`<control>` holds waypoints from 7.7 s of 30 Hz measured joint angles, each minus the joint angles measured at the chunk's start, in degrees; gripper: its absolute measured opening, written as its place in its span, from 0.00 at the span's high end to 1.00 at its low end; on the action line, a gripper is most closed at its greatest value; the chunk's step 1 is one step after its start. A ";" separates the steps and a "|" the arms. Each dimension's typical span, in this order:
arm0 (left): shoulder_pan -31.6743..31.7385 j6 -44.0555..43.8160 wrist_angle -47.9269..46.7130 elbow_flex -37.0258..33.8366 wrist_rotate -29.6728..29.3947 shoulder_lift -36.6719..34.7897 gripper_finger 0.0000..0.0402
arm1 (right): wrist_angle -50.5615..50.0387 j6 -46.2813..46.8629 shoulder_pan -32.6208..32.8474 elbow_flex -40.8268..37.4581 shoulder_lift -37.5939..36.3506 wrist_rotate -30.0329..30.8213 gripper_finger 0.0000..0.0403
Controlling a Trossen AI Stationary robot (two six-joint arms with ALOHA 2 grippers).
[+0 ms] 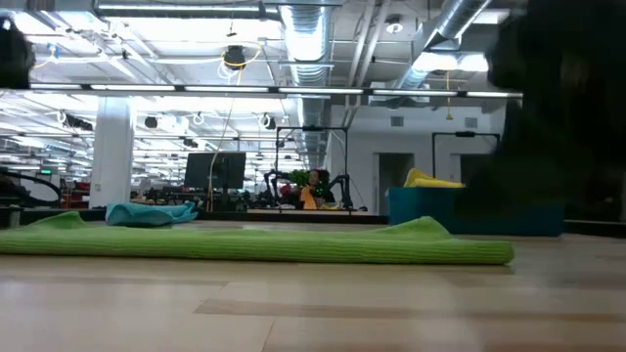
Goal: Fold microfiber towels
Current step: Fold the green microfiber cloth
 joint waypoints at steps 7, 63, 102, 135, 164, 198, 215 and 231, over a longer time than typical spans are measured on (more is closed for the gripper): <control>0.64 4.31 0.68 1.87 -4.50 -0.21 1.00 | 3.46 -4.13 2.08 -0.02 0.37 1.22 0.96; 39.16 54.59 30.02 16.44 36.13 -4.21 0.49 | -32.60 29.91 -10.64 4.57 -19.67 -39.85 0.42; 41.37 44.36 26.60 -4.95 33.29 -17.48 0.47 | -23.70 40.39 -12.32 9.56 -2.06 -33.75 0.43; 41.05 42.74 24.81 -2.37 32.20 -20.69 0.47 | -40.63 37.68 -13.53 19.61 2.54 -33.60 0.97; 32.44 34.46 21.48 -2.83 23.19 -17.31 0.47 | -39.53 13.68 -19.60 35.65 6.60 -34.17 0.98; 32.44 32.53 22.98 -2.83 18.69 -17.50 0.47 | -35.75 1.73 -20.81 47.98 16.87 -32.51 0.52; 32.42 42.38 53.91 -2.75 10.46 -3.53 0.48 | -35.18 9.44 -12.03 39.48 13.28 -17.43 0.51; 34.80 49.45 39.39 14.51 14.26 22.40 0.76 | -32.55 15.98 -8.35 34.07 13.30 -16.78 0.58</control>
